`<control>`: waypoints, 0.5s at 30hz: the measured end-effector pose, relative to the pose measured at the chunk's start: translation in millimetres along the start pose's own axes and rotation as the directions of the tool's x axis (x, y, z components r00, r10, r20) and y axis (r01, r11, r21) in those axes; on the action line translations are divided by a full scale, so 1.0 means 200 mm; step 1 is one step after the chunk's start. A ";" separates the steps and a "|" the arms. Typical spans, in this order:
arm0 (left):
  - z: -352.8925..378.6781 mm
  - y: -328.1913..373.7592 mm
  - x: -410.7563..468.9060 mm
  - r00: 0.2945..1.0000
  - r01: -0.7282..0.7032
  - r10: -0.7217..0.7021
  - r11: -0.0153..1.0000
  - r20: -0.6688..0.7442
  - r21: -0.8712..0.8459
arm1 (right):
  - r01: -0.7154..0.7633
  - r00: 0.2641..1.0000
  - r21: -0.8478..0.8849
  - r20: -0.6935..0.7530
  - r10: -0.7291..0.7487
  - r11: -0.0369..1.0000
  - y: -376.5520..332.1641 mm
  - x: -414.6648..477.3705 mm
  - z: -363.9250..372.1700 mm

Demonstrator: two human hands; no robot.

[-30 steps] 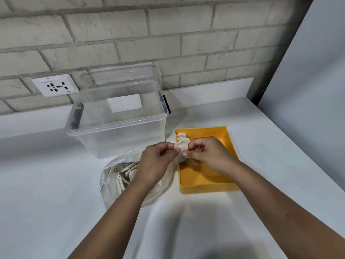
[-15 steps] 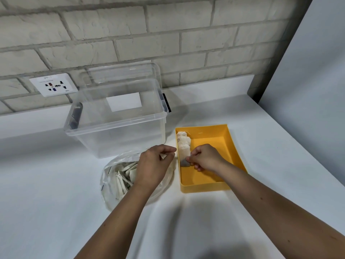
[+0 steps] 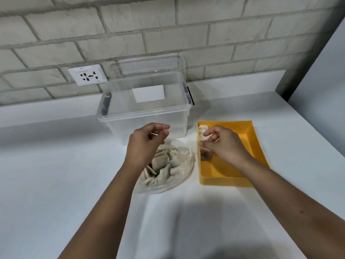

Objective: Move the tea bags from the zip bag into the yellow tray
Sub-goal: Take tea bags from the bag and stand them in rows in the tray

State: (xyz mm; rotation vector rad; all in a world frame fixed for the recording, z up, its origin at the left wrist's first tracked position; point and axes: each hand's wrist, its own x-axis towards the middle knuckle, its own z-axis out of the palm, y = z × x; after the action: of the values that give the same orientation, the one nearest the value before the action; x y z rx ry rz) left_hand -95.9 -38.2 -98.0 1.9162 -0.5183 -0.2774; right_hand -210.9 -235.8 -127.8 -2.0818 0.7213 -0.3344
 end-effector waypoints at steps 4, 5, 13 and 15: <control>-0.13 -0.07 -0.08 0.999 0.025 -0.022 0.995 -0.038 0.092 | 0.109 0.988 0.036 0.102 -0.112 0.993 -0.12 -0.10 0.10; -0.13 -0.11 -0.10 0.999 0.029 -0.026 0.988 -0.019 0.154 | 0.133 0.982 0.018 0.135 -0.134 0.991 -0.14 -0.12 0.14; -0.05 -0.30 -0.29 0.993 -0.119 0.099 0.668 0.070 0.735 | 0.180 0.951 -0.009 0.259 -0.172 0.984 -0.15 -0.21 0.30; -0.03 -0.31 -0.30 0.993 -0.107 0.110 0.659 0.045 0.744 | 0.179 0.952 -0.014 0.256 -0.170 0.984 -0.14 -0.22 0.30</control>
State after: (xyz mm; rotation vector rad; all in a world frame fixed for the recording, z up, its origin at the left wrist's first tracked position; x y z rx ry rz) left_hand -131.1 15.9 -155.1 2.6755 -0.8335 0.0466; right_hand -206.9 -157.3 -137.2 -2.1786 0.3936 -0.1465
